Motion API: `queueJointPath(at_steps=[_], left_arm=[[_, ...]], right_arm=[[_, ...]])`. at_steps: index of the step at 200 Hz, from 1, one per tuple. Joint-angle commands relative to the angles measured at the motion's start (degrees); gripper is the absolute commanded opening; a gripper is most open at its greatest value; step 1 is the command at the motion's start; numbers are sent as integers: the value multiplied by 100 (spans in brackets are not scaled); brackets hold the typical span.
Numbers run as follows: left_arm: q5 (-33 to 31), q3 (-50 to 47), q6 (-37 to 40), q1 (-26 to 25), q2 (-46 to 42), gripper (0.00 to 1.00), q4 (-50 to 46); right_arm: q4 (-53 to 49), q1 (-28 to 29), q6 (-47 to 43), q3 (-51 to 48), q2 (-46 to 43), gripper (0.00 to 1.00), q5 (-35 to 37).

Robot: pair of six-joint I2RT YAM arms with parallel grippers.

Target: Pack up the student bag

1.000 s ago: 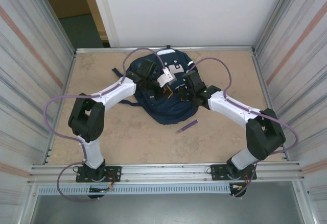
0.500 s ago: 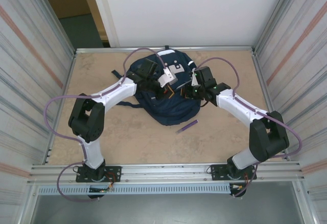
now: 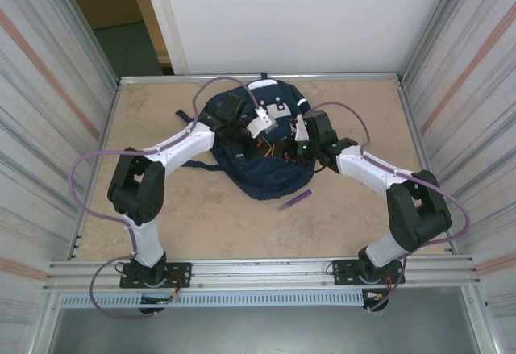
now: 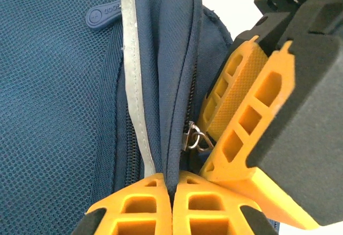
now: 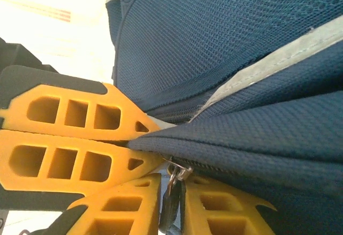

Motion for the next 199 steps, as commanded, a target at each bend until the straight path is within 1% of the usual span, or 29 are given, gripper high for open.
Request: queueJointPath(at_steps=[1, 26, 40, 56, 70, 75, 84, 95, 108, 122, 134, 143, 163, 185, 199], left_arm=[[538, 67, -12, -111, -246, 0, 931], [499, -174, 235, -36, -348, 0, 948], [472, -266, 398, 24, -345, 0, 925], [356, -372, 598, 62, -331, 0, 922], [258, -460, 732, 67, -314, 0, 958], [255, -492, 779, 70, -314, 0, 972], [267, -549, 878, 58, -317, 0, 979], [321, -657, 1036, 46, -353, 0, 1058], [495, -841, 1249, 44, -421, 0, 1290], [618, -1095, 1437, 44, -534, 0, 1612], [672, -1287, 1523, 41, -625, 0, 1865], [677, -1375, 1537, 45, -657, 0, 1968], [758, -1323, 1518, 44, -631, 0, 1863], [905, -1259, 1405, 54, -641, 0, 1805], [1013, -1276, 1348, 50, -666, 0, 1865]], right_arm=[[153, 335, -93, -157, -116, 25, -38], [-633, 335, -616, -255, -845, 43, 1035], [-1162, 326, -725, -352, -1325, 52, 1804], [-1897, 300, -643, -493, -1839, 58, 2771], [-2624, 238, -332, -609, -2243, 61, 3460], [-2985, 182, 2, -584, -2362, 62, 3651], [-3724, 28, 871, -506, -2551, 65, 3871], [-4183, -140, 1766, -582, -2780, 64, 3728], [-4073, -292, 2297, -877, -3012, 64, 3068], [-4024, -395, 2885, -1086, -3116, 65, 2666], [-3930, -408, 3018, -1198, -3130, 65, 2501], [-3915, -413, 3032, -1240, -3087, 65, 2518], [-3700, -422, 2906, -1350, -2830, 65, 2282], [-3071, -291, 3057, -1492, -2368, 64, 1630], [-2665, -100, 3170, -1514, -2039, 63, 1569]])
